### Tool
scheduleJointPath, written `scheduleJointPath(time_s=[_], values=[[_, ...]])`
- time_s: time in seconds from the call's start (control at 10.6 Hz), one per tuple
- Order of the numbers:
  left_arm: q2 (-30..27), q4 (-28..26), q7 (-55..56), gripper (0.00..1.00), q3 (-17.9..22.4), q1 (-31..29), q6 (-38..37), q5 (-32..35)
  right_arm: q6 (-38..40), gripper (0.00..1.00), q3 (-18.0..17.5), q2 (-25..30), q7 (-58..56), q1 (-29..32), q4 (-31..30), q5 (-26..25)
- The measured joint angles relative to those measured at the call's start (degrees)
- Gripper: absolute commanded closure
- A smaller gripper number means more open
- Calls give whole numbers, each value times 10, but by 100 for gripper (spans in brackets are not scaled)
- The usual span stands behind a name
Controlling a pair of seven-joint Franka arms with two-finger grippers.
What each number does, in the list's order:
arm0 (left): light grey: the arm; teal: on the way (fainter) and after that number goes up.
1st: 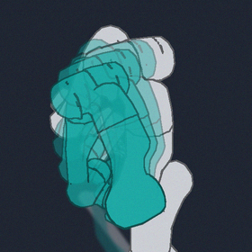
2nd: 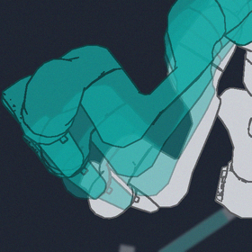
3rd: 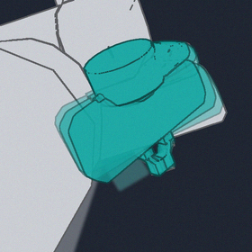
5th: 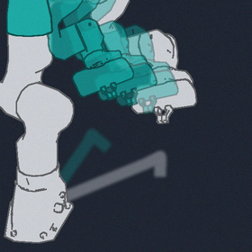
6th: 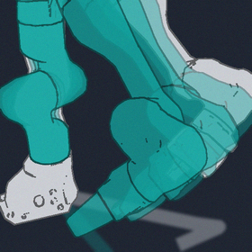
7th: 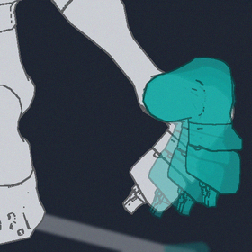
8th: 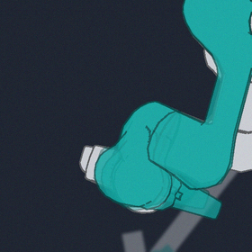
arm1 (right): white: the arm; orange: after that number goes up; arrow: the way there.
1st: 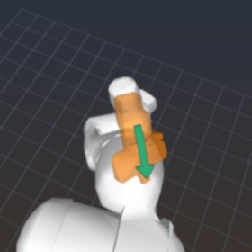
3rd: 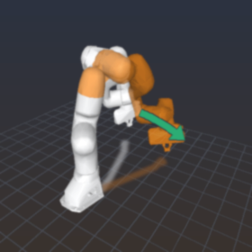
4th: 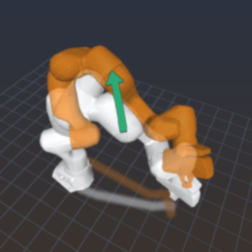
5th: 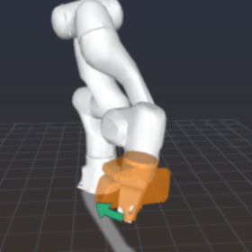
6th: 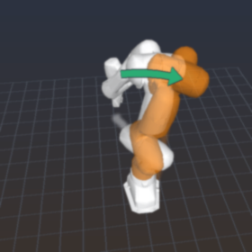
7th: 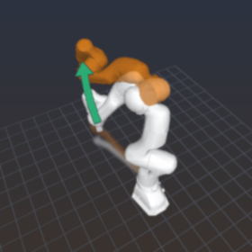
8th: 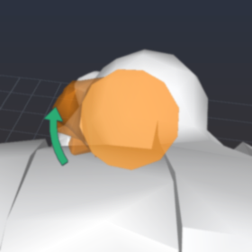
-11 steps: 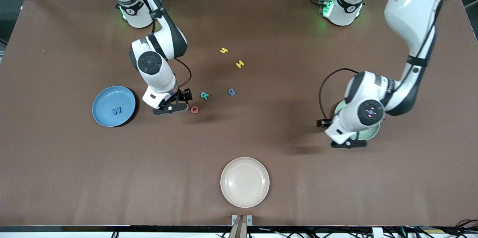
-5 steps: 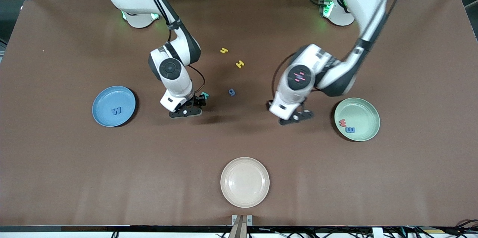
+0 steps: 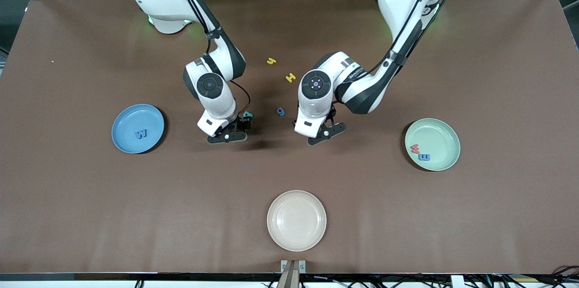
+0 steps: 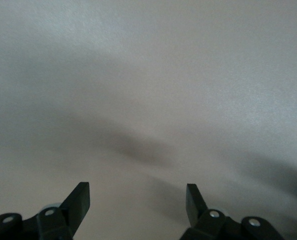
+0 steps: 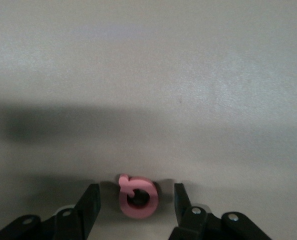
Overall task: Sort uppercase to blue plate, lowercase to green plate
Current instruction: 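Grasp the pink Q with the right gripper while the left gripper reaches 6, then place the pink Q on the blue plate while the left gripper lifts 6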
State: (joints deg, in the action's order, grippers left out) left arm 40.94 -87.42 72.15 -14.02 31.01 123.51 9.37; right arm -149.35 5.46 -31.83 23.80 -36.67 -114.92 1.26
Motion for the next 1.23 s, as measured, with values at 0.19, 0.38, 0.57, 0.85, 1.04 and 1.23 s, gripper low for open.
scheduleJointPath(time_s=[0.19,0.38,0.57,0.85,1.04,1.23], values=[[12,5,19,28,7,14,13,0,-7,42,0,-7,-2,0,1,0],[21,16,40,28,19,38,15,0,-6,42,1,-7,-12,2,2,0],[37,40,76,29,28,64,17,0,-3,42,1,-7,-16,2,3,0],[59,62,128,36,35,90,17,0,5,60,1,-7,-32,3,5,0],[64,64,163,36,36,103,17,0,7,66,0,-6,-43,5,6,0],[76,64,191,37,36,119,18,0,10,73,0,-5,-47,6,7,0]])
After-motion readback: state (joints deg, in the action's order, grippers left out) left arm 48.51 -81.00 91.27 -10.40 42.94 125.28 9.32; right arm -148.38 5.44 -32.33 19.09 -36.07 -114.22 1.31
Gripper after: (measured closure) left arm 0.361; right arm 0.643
